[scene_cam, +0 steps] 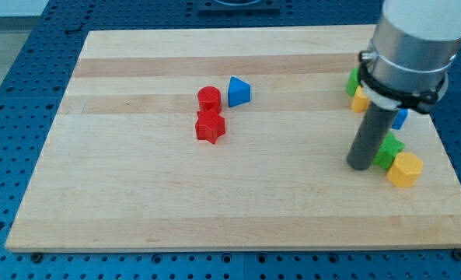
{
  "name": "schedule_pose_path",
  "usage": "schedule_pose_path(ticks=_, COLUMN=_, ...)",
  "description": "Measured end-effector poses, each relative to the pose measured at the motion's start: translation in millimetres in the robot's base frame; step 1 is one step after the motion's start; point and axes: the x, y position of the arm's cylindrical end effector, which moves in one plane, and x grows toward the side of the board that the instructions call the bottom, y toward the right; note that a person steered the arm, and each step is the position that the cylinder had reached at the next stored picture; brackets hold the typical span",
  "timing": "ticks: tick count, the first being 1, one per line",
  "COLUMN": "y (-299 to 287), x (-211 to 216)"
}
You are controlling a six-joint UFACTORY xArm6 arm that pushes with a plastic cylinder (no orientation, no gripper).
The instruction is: Slide the red star slightly right
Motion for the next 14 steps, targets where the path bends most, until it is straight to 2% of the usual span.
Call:
schedule_pose_path(ticks=2, y=26.7, x=-14.0)
schedule_pose_path(ticks=4, y=-17.7, x=16.2)
schedule_pose_path(ticks=7, y=-207.4, x=20.2)
schedule_pose_path(ticks=8, y=-254.3, x=16.1)
schedule_pose_path(ticks=11, y=-253.4, x=-48.8)
schedule_pose_path(ticks=12, y=-230.8, x=-71.4)
schedule_pose_path(ticks=14, y=-147.3, x=-120.6)
